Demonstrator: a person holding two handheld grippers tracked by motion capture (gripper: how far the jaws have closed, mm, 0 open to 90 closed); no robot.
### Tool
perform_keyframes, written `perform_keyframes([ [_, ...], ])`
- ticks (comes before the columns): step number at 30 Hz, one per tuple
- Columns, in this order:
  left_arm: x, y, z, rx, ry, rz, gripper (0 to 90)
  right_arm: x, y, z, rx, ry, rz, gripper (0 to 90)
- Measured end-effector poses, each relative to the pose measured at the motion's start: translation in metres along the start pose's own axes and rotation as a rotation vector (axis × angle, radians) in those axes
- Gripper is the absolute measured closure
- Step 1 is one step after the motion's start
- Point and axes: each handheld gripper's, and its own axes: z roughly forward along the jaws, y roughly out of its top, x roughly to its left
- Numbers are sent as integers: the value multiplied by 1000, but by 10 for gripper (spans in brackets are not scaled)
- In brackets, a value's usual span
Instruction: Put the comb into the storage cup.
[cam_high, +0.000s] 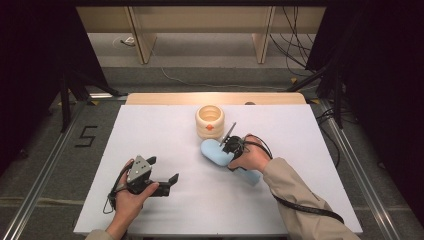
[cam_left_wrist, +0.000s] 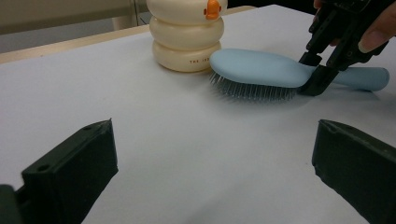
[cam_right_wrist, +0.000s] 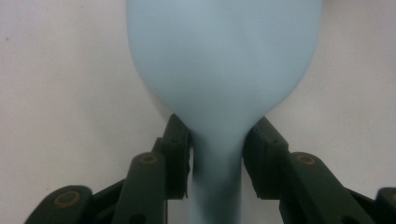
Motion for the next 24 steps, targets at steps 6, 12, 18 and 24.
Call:
perform_keyframes([
  [6,0,0,0,0,0,0,0,1,0,0,10,-2,12,674],
  [12,0,0,0,0,0,1,0,2,0,-1,26,-7,22,687],
  [18,0,0,0,0,-1,0,0,4,-1,-2,16,-2,47,696],
  [24,0,0,0,-1,0,0,0,3,-3,-2,-15,3,57,698],
])
